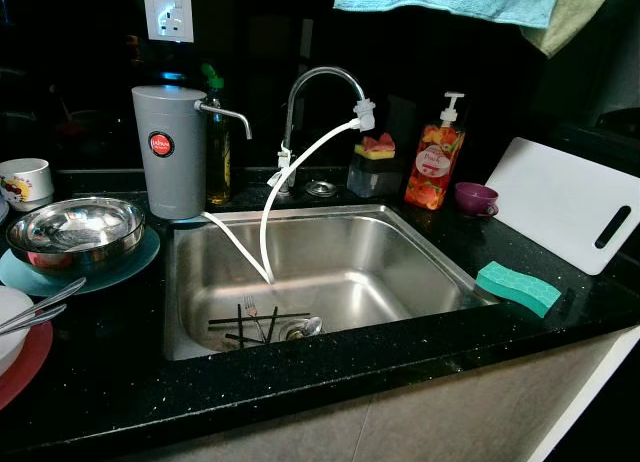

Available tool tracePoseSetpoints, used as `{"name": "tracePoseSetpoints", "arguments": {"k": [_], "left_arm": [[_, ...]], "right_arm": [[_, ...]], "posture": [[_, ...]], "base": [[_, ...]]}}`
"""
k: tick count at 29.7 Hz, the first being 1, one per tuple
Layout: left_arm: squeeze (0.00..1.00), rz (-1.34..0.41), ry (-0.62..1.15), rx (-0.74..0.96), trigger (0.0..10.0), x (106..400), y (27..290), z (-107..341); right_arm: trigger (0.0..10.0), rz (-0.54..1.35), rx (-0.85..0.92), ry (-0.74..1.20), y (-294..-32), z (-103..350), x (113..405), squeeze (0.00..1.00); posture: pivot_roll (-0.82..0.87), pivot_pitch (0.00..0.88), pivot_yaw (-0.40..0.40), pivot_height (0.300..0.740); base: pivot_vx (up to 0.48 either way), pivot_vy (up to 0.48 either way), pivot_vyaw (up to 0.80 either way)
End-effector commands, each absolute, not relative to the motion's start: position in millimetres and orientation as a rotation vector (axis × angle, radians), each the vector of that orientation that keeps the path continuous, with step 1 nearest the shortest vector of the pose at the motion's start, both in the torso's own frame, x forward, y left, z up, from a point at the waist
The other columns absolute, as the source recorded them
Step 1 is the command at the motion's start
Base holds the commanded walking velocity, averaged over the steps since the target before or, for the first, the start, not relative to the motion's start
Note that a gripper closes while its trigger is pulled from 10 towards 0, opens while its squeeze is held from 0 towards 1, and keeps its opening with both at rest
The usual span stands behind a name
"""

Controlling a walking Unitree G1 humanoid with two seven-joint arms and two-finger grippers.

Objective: Kitchen organization

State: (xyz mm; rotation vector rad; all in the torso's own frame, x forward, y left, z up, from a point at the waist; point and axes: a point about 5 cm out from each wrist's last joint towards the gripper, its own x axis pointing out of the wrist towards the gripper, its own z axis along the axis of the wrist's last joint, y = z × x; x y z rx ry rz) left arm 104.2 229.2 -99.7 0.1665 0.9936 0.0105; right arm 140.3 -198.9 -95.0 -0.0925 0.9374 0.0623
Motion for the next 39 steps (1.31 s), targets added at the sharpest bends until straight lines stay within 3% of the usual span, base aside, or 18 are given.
{"name": "tracePoseSetpoints", "arguments": {"k": [1, 21, 29, 37, 39], "left_arm": [[0.0, -0.017, 1.004, 0.175, 10.0, 100, 226, -101], [0.0, -0.012, 1.026, 0.193, 10.0, 92, 229, -103], [0.0, 0.016, 0.993, 0.179, 10.0, 96, 230, -101], [0.0, 0.012, 0.999, 0.191, 10.0, 97, 232, -101], [0.0, 0.012, 1.005, 0.198, 10.0, 97, 234, -100]], "right_arm": [[10.0, 0.044, -0.064, 0.908, -199, -93, 141, 0.0], [10.0, 0.059, -0.049, 0.85, -197, -92, 124, 0.0], [10.0, 0.084, -0.032, 0.774, -185, -82, 155, 0.0], [10.0, 0.058, -0.029, 0.786, -186, -83, 158, 0.0], [10.0, 0.01, -0.062, 0.863, -197, -89, 148, 0.0]], "posture": [[0.09, 0.015, -0.108, 0.74], [0.08, 0.046, -0.094, 0.74], [0.12, 0.031, -0.103, 0.74], [0.1, 0.027, -0.094, 0.74], [0.09, 0.019, -0.08, 0.74]], "base": [[0.0, 0.0, 0.0], [0.0, 0.0, 0.0], [0.0, 0.0, 0.0], [0.0, 0.0, 0.0], [0.0, 0.0, 0.0]]}}
